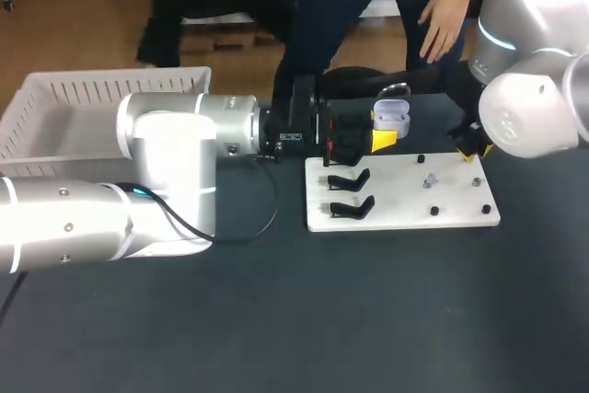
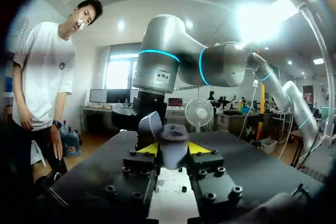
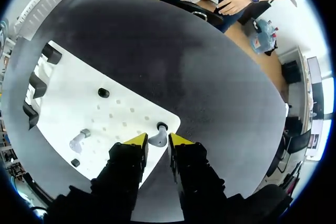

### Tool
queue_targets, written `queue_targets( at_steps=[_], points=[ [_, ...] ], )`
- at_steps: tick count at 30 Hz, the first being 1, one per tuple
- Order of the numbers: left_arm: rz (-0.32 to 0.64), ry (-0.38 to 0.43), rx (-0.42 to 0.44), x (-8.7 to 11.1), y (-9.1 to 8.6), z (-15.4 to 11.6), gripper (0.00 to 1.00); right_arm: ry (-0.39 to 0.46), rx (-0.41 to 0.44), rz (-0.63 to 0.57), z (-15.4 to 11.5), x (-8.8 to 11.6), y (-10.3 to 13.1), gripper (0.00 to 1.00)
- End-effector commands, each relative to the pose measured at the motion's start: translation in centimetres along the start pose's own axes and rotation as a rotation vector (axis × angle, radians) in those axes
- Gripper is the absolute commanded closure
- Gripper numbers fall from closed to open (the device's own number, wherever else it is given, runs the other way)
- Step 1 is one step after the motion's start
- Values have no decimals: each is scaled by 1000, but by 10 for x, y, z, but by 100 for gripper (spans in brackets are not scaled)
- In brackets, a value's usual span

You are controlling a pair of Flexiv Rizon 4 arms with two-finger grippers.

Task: Pick up each earbud case from the left stands, insert the matching earbuds, close the lid, and place the case in the box.

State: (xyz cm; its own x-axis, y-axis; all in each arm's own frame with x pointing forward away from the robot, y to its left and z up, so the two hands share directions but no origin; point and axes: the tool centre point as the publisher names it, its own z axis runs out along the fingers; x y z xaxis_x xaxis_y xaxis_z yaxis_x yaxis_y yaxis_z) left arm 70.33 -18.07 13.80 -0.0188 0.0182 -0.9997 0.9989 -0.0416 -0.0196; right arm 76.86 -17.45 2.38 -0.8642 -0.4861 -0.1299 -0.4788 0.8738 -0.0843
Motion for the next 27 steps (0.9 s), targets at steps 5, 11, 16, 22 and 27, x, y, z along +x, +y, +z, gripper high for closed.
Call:
queue_targets(
  at_steps=[5, 11, 16, 22, 27],
  points=[
    [0, -2, 2, 0, 1, 0, 100, 12, 5, 5, 2, -3, 0, 100],
    [0, -2, 2, 0, 1, 0, 100, 18, 11, 11, -5, 0, -3, 100],
    [0, -2, 2, 0, 1, 0, 100, 21, 22, 23, -21, 2, -2, 100],
    [0, -2, 2, 0, 1, 0, 100, 33, 26, 31, -54, 7, 6, 100],
    [0, -2, 2, 0, 1, 0, 100, 47, 38, 70, -89, 13, 18, 100]
  ],
)
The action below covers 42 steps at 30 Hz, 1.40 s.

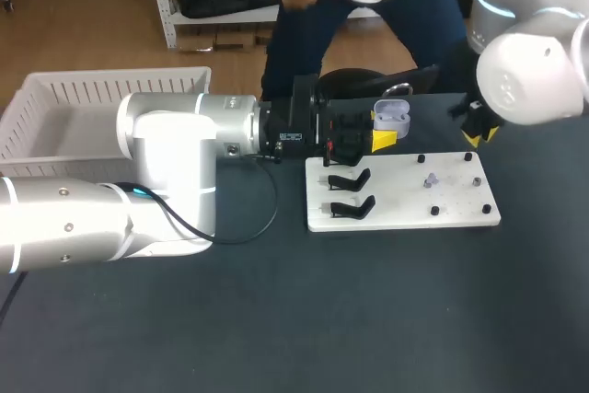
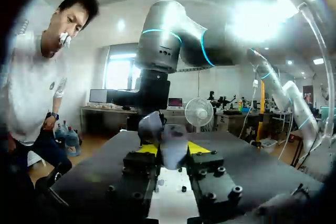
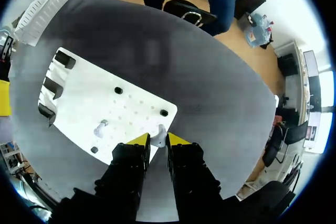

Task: Pick up each earbud case from the left stands, insert the matching earbuds, close the lid, and place the case in the box.

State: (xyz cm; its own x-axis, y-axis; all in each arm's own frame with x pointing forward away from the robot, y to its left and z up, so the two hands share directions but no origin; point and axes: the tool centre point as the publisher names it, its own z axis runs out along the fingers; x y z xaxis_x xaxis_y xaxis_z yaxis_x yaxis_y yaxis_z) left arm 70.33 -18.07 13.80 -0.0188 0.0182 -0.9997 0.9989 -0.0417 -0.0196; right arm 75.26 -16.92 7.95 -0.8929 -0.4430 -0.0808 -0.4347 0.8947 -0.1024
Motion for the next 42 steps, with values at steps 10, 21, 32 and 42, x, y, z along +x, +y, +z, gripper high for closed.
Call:
queue_targets(
  at_steps=[10, 21, 32, 42],
  points=[
    [0, -2, 2, 0, 1, 0, 100, 56, 11, 148, -83, 34, 24, 100],
    [0, -2, 2, 0, 1, 0, 100, 60, 39, 213, -107, 50, 38, 100],
    [0, -2, 2, 0, 1, 0, 100, 44, 5, 485, -114, 43, 38, 100],
    [0, -2, 2, 0, 1, 0, 100, -53, -38, 1019, -141, 39, 71, 100]
  ],
)
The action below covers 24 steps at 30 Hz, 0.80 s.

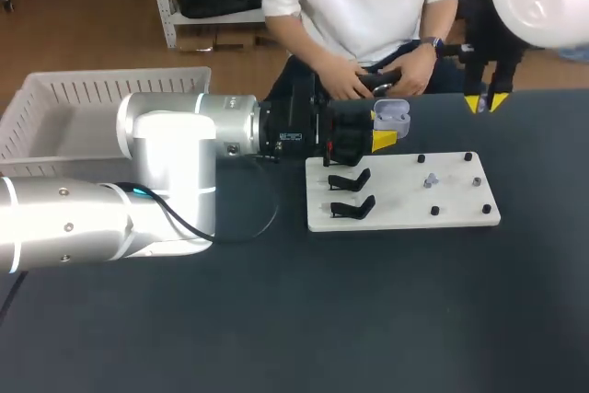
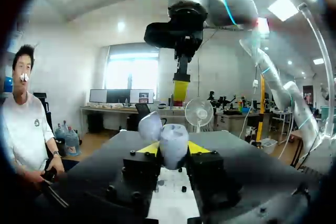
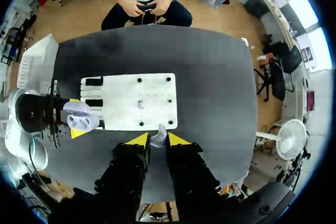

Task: Pick up each earbud case from the left stands, insert the matching earbuds, close the lid, and place the case in the box.

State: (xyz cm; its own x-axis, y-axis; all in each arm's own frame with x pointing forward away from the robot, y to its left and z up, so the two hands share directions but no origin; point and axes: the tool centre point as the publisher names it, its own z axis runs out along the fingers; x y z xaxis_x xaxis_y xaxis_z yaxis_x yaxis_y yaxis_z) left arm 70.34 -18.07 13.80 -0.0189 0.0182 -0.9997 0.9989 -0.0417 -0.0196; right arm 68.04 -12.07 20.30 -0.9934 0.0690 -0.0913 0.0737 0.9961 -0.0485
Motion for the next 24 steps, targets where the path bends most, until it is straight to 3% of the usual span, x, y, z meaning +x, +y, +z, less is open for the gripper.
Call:
queue_targets(
  at_steps=[1, 10, 24],
  points=[
    [0, -2, 2, 0, 1, 0, 100, -63, -30, 510, -8, 11, 6, 100],
    [0, -2, 2, 0, 1, 0, 100, -36, -49, 537, -9, 18, 20, 100],
    [0, -2, 2, 0, 1, 0, 100, -36, -49, 537, -9, 18, 20, 100]
  ],
)
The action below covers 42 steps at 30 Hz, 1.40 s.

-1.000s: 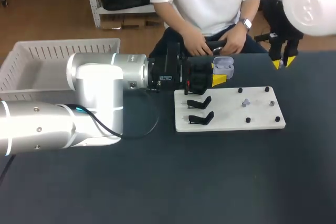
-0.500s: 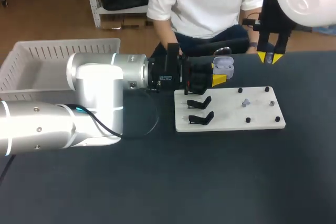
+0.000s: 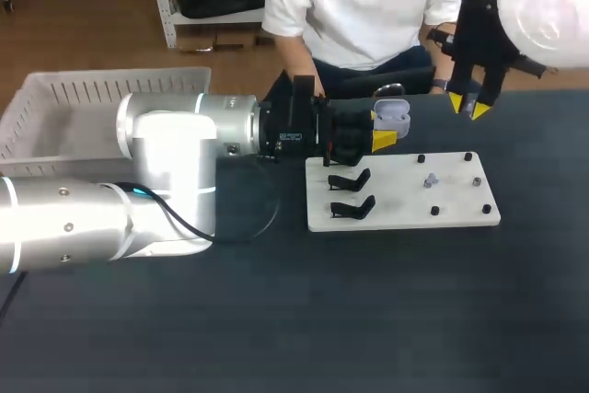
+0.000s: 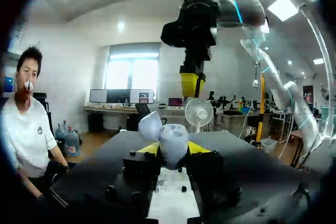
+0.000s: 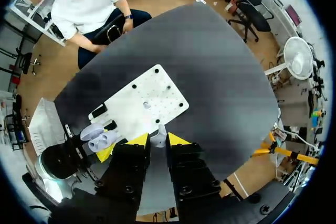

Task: Pick up each earbud case from the left stands, insert the matching earbuds, close the lid, and place the case in the box.

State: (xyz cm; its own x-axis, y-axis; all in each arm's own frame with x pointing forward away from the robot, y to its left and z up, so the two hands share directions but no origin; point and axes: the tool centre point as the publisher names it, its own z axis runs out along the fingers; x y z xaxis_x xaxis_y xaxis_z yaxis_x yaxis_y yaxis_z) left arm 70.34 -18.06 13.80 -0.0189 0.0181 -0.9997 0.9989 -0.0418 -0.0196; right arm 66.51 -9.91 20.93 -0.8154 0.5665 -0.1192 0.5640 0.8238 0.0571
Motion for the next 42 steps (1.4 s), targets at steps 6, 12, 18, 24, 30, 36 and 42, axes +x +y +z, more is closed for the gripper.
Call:
queue_targets(
  at_steps=[6, 12, 18, 24, 30, 36, 42],
  points=[
    [0, -2, 2, 0, 1, 0, 100, -1, -53, -31, -10, 10, 19, 100],
    [0, -2, 2, 0, 1, 0, 100, 1, -69, -102, -22, 22, 46, 100],
    [0, -2, 2, 0, 1, 0, 100, 5, -56, -149, -22, 30, 65, 100],
    [0, -2, 2, 0, 1, 0, 100, 15, -38, -178, -10, 36, 76, 100],
    [0, -2, 2, 0, 1, 0, 100, 27, -25, -196, 4, 39, 81, 100],
    [0, -2, 2, 0, 1, 0, 100, 29, -19, -197, 8, 37, 82, 100],
    [0, -2, 2, 0, 1, 0, 100, 34, -4, -203, 10, 33, 82, 100]
  ],
)
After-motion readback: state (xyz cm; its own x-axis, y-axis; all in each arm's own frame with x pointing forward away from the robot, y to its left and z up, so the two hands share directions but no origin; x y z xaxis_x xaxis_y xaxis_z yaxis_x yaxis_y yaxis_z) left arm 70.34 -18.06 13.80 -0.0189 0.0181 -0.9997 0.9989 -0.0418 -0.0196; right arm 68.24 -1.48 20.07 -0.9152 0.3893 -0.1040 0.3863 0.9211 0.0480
